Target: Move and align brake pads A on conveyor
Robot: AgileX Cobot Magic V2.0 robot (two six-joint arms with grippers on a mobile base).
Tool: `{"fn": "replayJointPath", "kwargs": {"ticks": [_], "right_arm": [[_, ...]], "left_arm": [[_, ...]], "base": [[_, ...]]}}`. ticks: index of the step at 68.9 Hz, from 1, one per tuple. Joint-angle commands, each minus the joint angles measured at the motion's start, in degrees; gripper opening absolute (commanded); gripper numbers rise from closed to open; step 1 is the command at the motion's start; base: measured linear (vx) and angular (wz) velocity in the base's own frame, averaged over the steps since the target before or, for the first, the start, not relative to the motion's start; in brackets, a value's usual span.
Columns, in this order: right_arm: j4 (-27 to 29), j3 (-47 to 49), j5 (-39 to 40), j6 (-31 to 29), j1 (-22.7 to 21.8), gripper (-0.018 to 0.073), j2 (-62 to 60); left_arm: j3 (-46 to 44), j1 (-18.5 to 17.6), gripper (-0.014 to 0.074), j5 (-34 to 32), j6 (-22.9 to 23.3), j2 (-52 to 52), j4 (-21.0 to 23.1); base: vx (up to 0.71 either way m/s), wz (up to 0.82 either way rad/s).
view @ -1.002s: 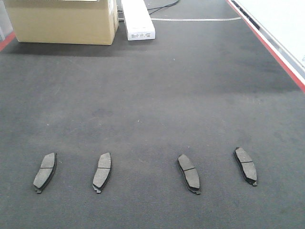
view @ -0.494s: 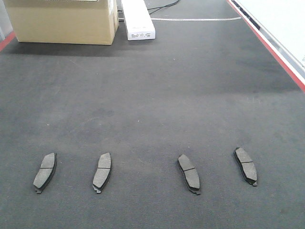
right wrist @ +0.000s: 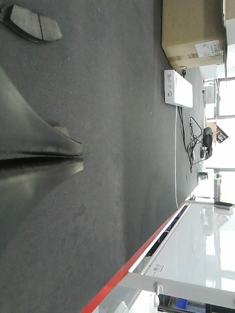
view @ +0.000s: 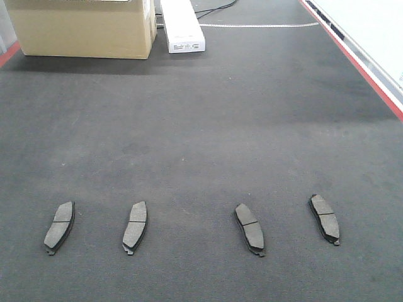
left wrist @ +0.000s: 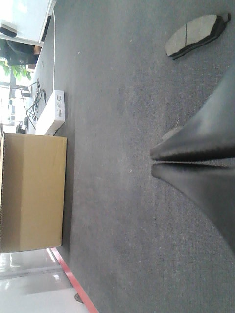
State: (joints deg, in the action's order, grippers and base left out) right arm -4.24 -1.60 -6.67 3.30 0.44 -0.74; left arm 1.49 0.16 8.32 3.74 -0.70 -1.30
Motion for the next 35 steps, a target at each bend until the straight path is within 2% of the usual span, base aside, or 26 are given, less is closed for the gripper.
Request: {"fn": "replayJointPath", "kwargs": {"ticks": [1, 35], "right_arm": [[-0.2, -0.7, 4.5, 0.0, -0.4, -0.0012, -0.5], [-0.2, -0.7, 4.5, -0.1, -0.4, -0.0012, -0.5]], "left_arm": [[1.0, 0.0, -0.0006, -4.5, 0.3, -0.9, 0.0], [1.0, 0.0, -0.0006, -4.5, 0.3, -0.9, 0.0]], "base": [[0.00, 0.00], [0.00, 0.00]]}}
